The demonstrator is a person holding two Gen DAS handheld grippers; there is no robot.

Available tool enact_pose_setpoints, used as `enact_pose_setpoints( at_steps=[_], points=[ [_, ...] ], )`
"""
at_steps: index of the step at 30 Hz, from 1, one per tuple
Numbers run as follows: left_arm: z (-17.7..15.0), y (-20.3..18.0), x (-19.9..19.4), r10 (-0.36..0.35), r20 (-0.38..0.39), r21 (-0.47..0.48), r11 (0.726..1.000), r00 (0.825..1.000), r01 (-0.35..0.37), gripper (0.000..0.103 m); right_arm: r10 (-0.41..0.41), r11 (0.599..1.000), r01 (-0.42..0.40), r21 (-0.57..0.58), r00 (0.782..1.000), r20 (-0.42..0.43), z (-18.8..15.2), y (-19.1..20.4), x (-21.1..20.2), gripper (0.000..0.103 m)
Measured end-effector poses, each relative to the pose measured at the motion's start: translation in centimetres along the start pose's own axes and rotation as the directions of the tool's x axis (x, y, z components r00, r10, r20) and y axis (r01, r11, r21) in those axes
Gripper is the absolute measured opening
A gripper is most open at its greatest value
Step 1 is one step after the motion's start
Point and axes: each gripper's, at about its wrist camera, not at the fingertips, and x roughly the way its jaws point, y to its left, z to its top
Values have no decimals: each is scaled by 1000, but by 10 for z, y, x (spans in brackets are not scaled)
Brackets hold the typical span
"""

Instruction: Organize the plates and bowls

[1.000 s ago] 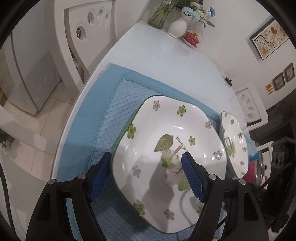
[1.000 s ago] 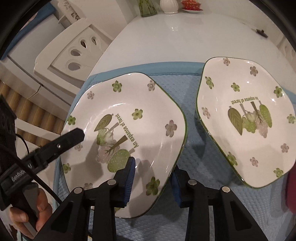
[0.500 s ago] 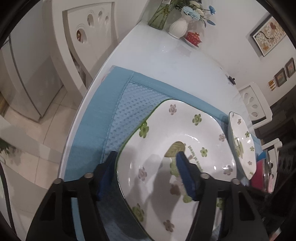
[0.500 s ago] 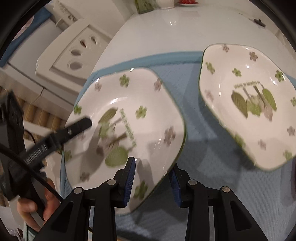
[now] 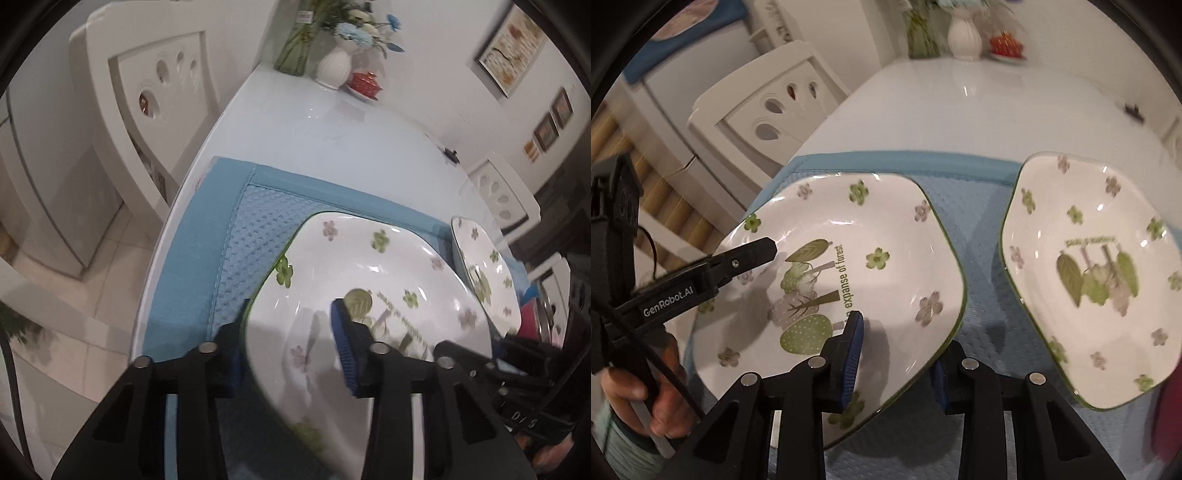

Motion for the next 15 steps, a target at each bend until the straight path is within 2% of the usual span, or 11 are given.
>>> enact_pose_setpoints(
  at_steps=[9, 12, 15],
  points=[
    [-6, -8, -25, -7, 42, 55, 998, 999, 5, 33, 25, 998, -25, -50, 1000, 3, -1, -1, -7, 31],
    [-4, -10, -31, -1, 59, 74, 997, 998, -4, 33, 63, 997, -63, -40, 998, 2, -2, -3, -10, 31],
    [-4, -9, -28, 4, 45, 78, 997, 999, -8, 32, 75, 997, -76, -25, 997, -7, -2, -4, -8, 31]
  ],
)
